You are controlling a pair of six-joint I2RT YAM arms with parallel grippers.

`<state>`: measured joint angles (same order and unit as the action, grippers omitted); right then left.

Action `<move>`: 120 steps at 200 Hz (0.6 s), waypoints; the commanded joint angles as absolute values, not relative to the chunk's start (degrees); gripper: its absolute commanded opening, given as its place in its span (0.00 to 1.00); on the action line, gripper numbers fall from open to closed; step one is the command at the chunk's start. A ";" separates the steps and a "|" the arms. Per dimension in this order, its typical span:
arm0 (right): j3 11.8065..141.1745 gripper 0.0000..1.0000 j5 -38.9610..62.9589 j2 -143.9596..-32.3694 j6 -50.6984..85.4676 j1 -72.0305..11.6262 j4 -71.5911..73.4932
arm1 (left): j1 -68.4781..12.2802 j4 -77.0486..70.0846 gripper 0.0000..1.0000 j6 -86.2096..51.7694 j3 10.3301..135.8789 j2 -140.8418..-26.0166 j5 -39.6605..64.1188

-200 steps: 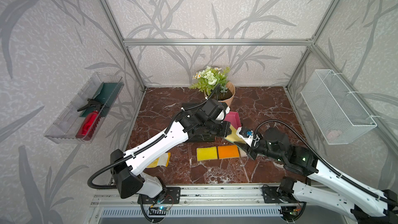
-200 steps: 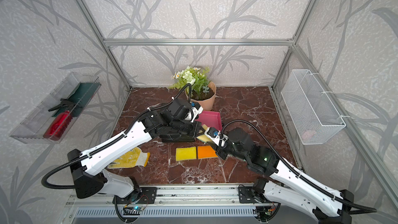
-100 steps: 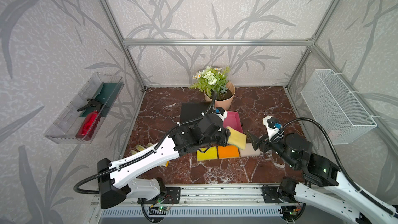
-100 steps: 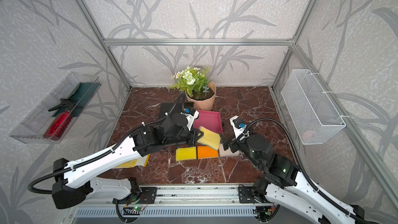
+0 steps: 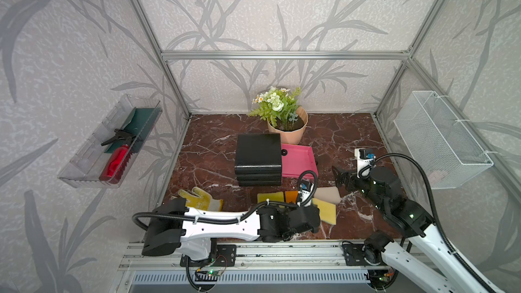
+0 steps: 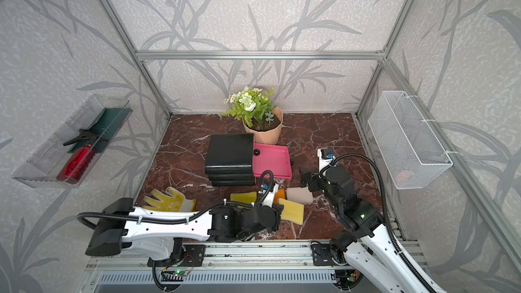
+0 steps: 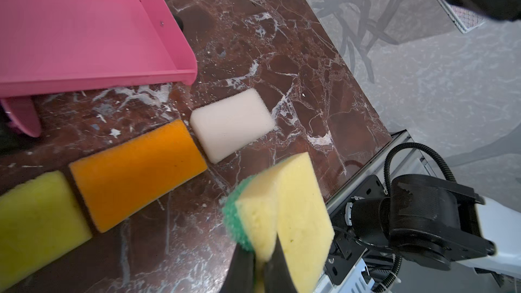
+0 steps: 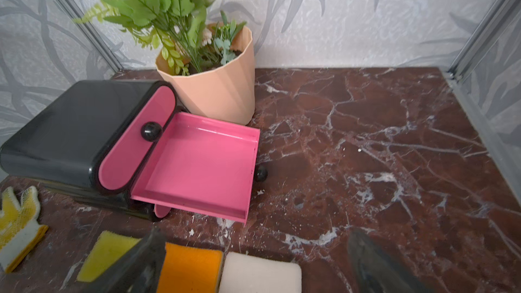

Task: Take the sponge out of the drawer
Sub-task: Place the sponge at the center of the board.

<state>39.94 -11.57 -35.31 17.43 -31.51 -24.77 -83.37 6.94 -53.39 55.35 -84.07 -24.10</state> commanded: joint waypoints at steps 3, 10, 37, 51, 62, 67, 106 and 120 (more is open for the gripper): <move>39.27 0.99 -6.82 -34.55 19.27 -29.59 -24.23 | -84.86 -1.88 0.00 -60.18 57.00 -90.34 -30.44; 39.05 0.99 -6.68 -34.09 19.25 -28.89 -24.39 | -84.99 -3.49 0.00 -61.83 57.03 -92.11 -30.17; 37.92 0.99 -5.90 -32.20 19.77 -26.59 -25.06 | -86.12 -2.77 0.00 -66.54 58.33 -96.22 -30.27; 37.50 0.99 -5.29 -31.73 19.99 -26.19 -25.05 | -86.63 -0.85 0.00 -67.99 59.23 -96.97 -31.28; 37.34 0.99 -5.12 -31.55 20.07 -26.10 -25.04 | -86.75 0.25 0.00 -68.82 60.01 -97.73 -31.45; 37.31 0.99 -5.14 -31.48 20.16 -26.03 -25.09 | -86.75 0.58 0.00 -69.46 60.26 -98.15 -31.34; 37.09 0.99 -5.45 -30.77 20.51 -26.08 -25.53 | -86.03 2.07 0.00 -72.79 62.00 -101.64 -29.23; 36.89 0.99 -5.69 -30.50 20.61 -26.04 -25.64 | -85.74 2.73 0.00 -73.87 62.05 -102.16 -28.77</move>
<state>37.56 -5.89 -31.46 19.99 -26.22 -25.17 -86.19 0.49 -69.73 60.88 -100.79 -27.97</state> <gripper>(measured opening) 0.992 0.053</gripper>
